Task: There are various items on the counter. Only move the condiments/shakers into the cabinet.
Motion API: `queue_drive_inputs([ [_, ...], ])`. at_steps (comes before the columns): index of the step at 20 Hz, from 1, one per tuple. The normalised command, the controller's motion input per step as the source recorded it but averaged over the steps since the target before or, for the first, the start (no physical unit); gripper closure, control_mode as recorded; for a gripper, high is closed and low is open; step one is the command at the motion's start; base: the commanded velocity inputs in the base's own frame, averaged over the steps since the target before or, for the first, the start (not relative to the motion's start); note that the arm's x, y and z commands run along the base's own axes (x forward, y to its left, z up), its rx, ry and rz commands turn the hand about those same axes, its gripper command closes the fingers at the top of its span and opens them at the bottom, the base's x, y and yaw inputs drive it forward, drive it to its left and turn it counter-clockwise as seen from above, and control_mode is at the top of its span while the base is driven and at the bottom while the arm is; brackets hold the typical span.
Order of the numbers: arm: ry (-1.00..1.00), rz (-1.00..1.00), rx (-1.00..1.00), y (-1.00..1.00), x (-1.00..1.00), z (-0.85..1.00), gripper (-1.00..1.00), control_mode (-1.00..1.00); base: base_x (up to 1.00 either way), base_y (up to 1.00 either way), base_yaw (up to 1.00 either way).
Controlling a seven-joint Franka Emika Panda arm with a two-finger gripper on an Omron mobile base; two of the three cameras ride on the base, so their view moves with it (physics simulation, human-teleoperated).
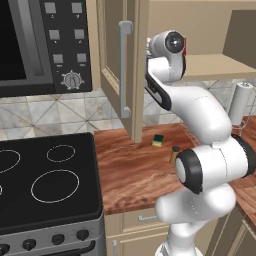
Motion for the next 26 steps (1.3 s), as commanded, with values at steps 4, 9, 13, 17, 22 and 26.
queue_drive_inputs([
  [4,0.01,0.00,-0.05,0.00,0.34,-0.25,1.00,-1.00,0.00,0.00,0.00],
  [9,0.06,0.00,-0.04,0.00,0.23,-0.42,1.00,-1.00,0.00,0.00,0.00],
  [13,0.02,0.00,0.00,0.00,0.13,-0.38,1.00,-1.00,0.00,0.00,0.00],
  [17,0.00,0.00,0.00,0.00,0.05,-0.24,-1.00,-1.00,0.00,0.00,0.00],
  [22,0.00,0.00,0.00,0.00,0.00,0.00,-1.00,-1.00,0.00,0.00,0.00],
  [26,0.00,0.00,0.00,0.00,0.00,0.00,-1.00,-1.00,0.00,0.00,0.00],
])
